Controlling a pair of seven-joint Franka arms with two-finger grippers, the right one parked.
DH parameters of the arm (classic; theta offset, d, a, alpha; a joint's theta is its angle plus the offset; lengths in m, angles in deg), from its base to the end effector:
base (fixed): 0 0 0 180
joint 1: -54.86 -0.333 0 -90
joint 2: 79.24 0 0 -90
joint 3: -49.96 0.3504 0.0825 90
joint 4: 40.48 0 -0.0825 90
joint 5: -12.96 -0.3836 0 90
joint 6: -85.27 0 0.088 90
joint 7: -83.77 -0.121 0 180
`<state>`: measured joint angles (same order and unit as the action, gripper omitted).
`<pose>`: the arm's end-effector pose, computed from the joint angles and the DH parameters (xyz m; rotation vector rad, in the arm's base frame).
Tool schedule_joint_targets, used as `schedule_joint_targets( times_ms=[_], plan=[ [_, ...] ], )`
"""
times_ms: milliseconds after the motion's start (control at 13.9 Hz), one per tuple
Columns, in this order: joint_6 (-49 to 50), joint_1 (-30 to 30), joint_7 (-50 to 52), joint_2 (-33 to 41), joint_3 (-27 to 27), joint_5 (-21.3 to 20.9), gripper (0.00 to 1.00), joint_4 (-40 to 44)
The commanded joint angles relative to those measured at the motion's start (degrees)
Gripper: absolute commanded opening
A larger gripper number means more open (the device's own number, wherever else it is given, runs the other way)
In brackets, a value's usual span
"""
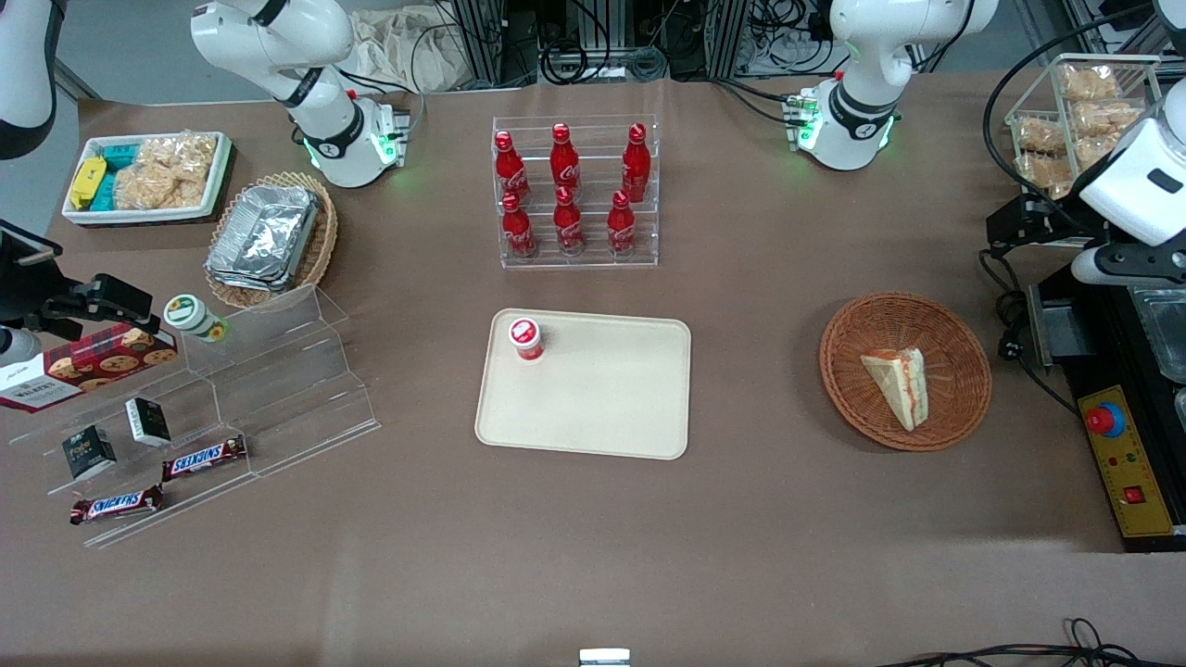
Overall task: Place sandwich from basket to tray
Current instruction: 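Move the left gripper down over the sandwich in the wicker basket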
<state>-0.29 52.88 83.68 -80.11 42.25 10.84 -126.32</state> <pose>0.5493 -0.0497 0.6639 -3.1018 0.1538 0.0283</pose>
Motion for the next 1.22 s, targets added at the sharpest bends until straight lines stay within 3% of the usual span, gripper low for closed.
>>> schedule_joint_targets(
  times_ms=[0, 864, 1152],
  plan=[
    [-0.3, -0.05, 1.14, 0.26, -0.2, -0.16, 1.0, 1.12],
    [0.22, -0.4, 2.02, -2.81, 0.24, -0.95, 1.0, -0.9],
    [-3.63, -1.89, 14.39, -7.03, 0.59, -0.6, 1.0, -4.5]
  ],
)
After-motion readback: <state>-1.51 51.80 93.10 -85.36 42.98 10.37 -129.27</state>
